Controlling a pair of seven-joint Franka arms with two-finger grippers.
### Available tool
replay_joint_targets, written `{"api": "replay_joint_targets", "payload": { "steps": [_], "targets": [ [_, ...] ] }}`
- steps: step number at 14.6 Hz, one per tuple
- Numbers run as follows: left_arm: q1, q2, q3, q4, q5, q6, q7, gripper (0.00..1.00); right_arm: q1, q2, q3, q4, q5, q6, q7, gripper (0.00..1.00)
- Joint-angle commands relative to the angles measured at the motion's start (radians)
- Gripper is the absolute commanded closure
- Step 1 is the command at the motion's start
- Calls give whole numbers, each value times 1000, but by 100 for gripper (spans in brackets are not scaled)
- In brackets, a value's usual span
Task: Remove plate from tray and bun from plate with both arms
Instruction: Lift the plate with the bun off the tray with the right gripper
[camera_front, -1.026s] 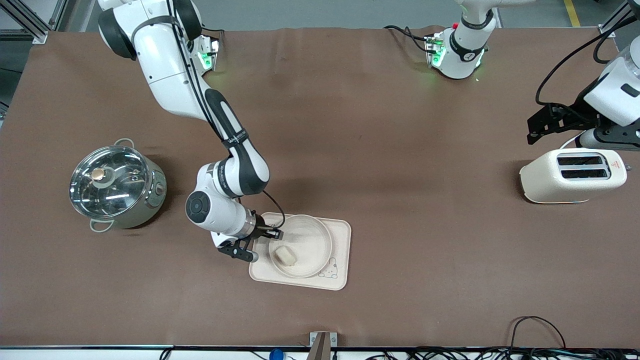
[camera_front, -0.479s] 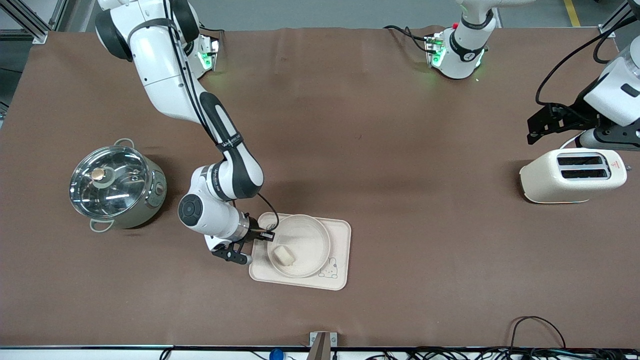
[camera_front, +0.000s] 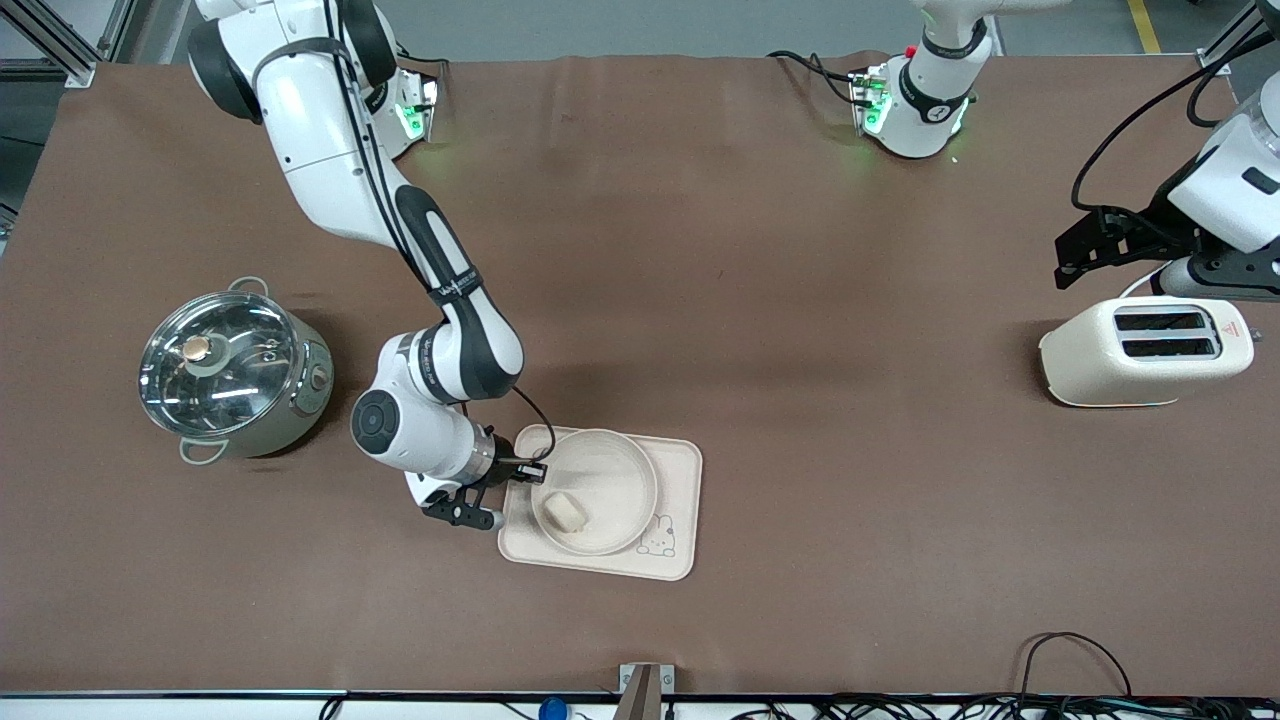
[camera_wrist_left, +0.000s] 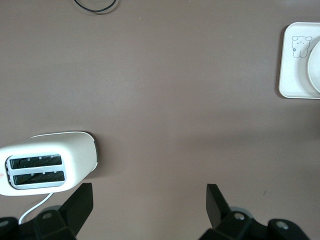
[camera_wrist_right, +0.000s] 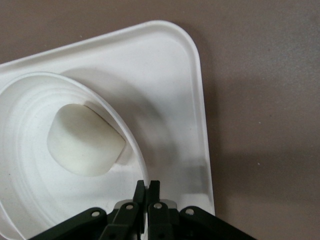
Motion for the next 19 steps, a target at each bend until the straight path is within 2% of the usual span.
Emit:
{"api": "replay_joint_targets", "payload": {
  "steps": [1,4,8,11,14,16,19],
  "targets": [
    [4,1,-3,14,13,-18,14,0,-68,-27,77,3,41,-28,-69,100],
    [4,1,-3,14,13,-17,16,0,-54,-85,80,-18,40,-117,-61,100],
    [2,-1,-2,13,15,-18,9,0,12,-254,77,-246,36,-100,-64,100],
    [4,-2,-2,7,15,-18,3,0,64,-395,80,-515,35,59,-78,100],
    [2,-4,-5,7,15,-39,-3,0,141,-458,83,-677,41,197,-75,100],
    [2,-4,-5,7,15,-40,-3,0,161,-466,92,-725,43,242,-75,100],
    [2,-5,-6,5,15,-41,-3,0,162,-461,95,-735,44,260,-78,100]
  ]
}}
